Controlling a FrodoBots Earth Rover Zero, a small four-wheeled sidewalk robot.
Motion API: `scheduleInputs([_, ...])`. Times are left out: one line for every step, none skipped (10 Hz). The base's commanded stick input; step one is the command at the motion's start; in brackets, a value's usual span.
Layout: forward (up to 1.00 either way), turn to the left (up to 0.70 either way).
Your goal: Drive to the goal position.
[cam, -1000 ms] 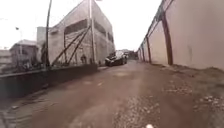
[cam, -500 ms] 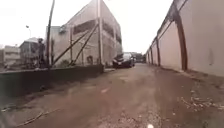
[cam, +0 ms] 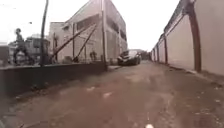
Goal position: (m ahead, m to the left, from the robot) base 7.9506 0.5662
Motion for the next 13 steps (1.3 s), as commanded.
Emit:
scheduleInputs([1.0,0.12])
scheduleInputs([1.0,0.1])
scheduleInputs([1.0,-0.08])
scheduleInputs([1.0,-0.26])
scheduleInputs([1.0,-0.28])
scheduleInputs([1.0,-0.28])
scheduleInputs([1.0,-0.28])
scheduleInputs([1.0,-0.28])
scheduleInputs([1.0,-0.28])
scheduleInputs([1.0,-0.28])
scheduleInputs([1.0,-0.28])
scheduleInputs([1.0,-0.28])
scheduleInputs([1.0,-0.28])
